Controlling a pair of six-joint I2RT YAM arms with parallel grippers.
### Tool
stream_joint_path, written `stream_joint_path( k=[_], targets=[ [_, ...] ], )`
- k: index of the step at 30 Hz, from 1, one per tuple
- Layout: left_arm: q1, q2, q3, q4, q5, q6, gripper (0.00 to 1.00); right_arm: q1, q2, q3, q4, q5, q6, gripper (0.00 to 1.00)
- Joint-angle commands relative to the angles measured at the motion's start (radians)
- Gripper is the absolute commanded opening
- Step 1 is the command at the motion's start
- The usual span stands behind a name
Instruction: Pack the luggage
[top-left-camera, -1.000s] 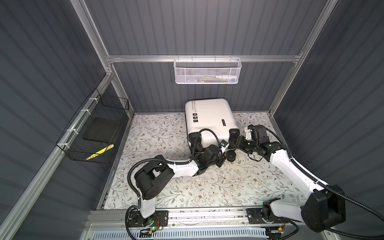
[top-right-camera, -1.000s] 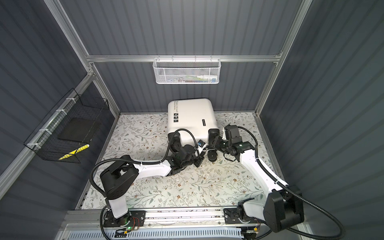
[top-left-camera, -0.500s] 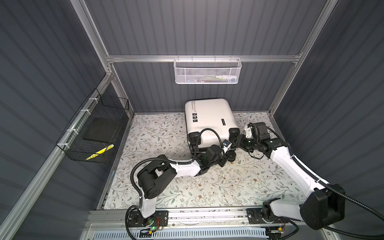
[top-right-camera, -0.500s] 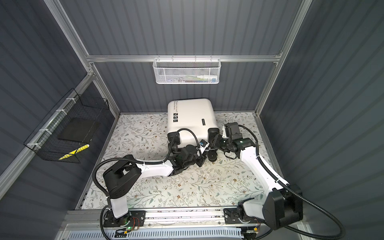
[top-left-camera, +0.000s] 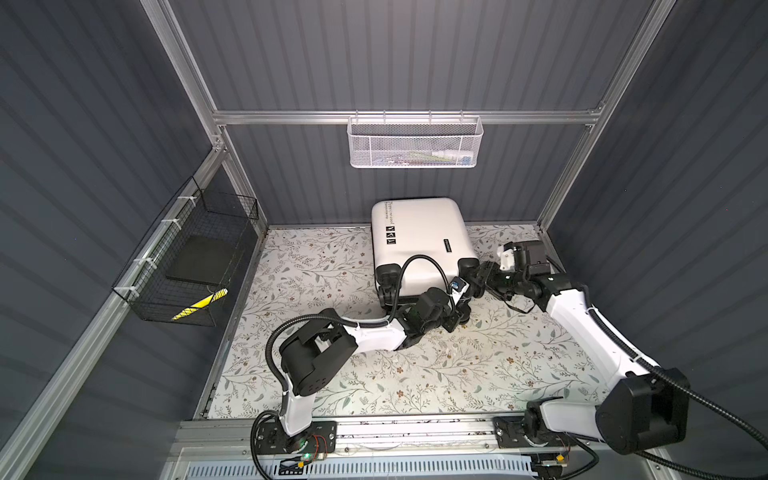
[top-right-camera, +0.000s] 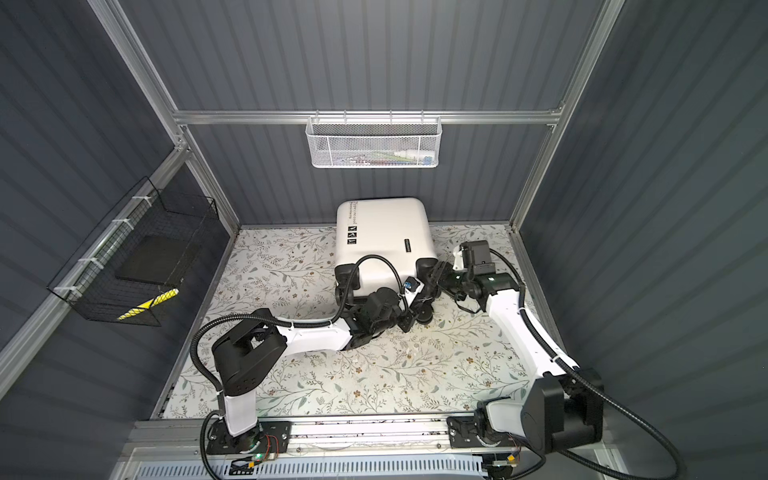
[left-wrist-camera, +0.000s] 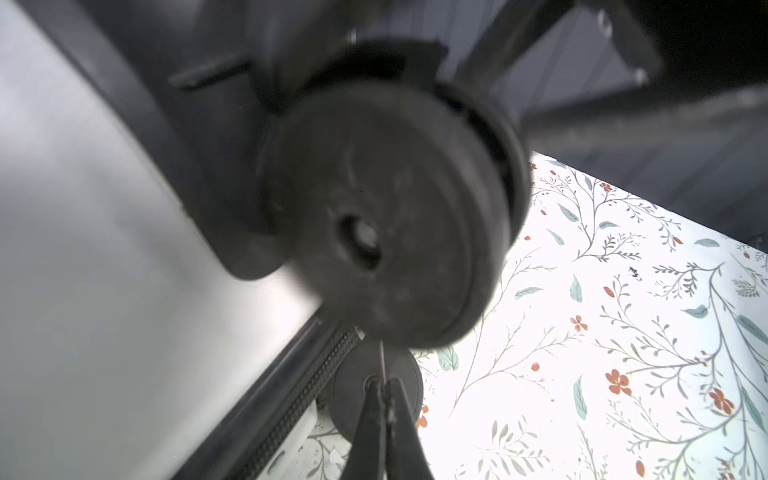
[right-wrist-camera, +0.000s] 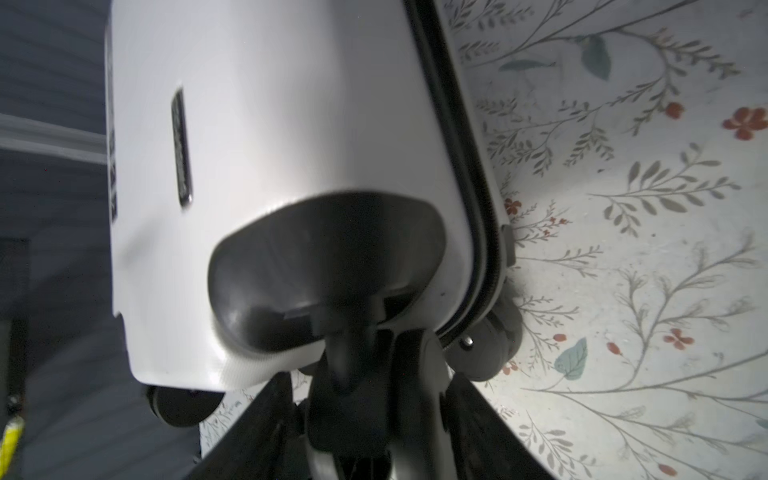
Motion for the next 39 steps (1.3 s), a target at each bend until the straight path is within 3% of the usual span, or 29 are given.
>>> stream_joint_path(
  k=[1,8,15,21,29,39],
  targets=[
    [-0.050,-0.026,0.019,0.087,0.097,0.000,0.00,-0.094,-0.044,-0.002,0.039,-0.076,0.010,0.65],
    [-0.050,-0.058,-0.005,0.070,0.095,0.003,0.00,-0.258,-0.002,-0.085,0.086,-0.134,0.018,0.65],
    [-0.050,-0.079,-0.024,0.056,0.093,0.004,0.00,-0.275,0.157,-0.102,0.193,-0.146,0.019,0.58],
    [-0.050,-0.088,-0.034,0.052,0.089,0.002,0.00,-0.275,0.326,-0.073,0.247,-0.188,0.034,0.46],
    [-0.050,-0.089,-0.052,0.061,0.088,0.001,0.00,-0.206,0.442,-0.070,0.335,-0.249,0.058,0.35],
    [-0.050,-0.087,-0.078,0.081,0.099,-0.011,0.00,-0.044,0.396,-0.179,0.486,-0.230,0.176,0.29]
  ],
)
